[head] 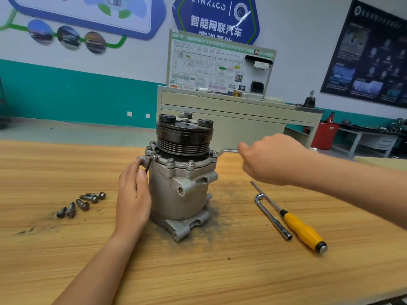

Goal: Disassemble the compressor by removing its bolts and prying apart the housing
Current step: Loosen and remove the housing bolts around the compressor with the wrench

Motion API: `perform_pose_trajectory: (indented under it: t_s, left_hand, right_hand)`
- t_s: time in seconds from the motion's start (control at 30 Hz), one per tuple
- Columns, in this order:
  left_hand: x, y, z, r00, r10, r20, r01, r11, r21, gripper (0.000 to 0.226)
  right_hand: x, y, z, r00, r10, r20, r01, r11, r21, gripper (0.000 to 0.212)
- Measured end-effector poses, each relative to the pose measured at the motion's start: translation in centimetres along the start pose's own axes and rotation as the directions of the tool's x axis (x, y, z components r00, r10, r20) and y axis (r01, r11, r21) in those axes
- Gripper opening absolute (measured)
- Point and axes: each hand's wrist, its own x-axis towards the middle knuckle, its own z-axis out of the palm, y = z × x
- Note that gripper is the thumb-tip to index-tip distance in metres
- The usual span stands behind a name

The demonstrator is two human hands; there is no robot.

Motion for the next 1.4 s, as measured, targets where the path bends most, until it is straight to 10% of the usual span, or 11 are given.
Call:
perform_pose_trajectory:
  t_s: [0.47,0.57,0.7,1.07,1.4]
  left_hand:
    - [-0.1,-0.1,-0.1,0.999,-0.037,0.034,0.036,0.999,0.013,0.046]
    - [-0.1,-0.1,0.0,0.998,-0.034,0.059,0.035,0.999,-0.024,0.045]
    - [-0.2,-0.1,-0.1,0.993,-0.071,0.093,0.077,0.996,-0.053,0.044]
    - [-0.1,0.0,-0.1,0.986,-0.107,0.124,0.115,0.992,-0.06,0.046]
    - [-0.3,0.1,0.0,0.986,-0.106,0.132,0.118,0.989,-0.093,0.046]
  right_hand:
    - [7.9,1.4,4.4,0.93,-0.055,-0.364,0.054,0.998,-0.013,0.024]
    - [5.4,3.3,2.5,0.839,0.221,-0.497,-0.092,0.958,0.271,0.015]
    - [1.5,3.6,1.4,0.893,0.361,-0.269,-0.146,0.797,0.586,0.026]
    - [-0.9,-1.0,0.5,0.994,0.103,-0.021,-0.1,0.989,0.109,0.019]
    - [-1.5,-2.7,-3.2,0.988,-0.085,0.128,0.117,0.955,-0.271,0.021]
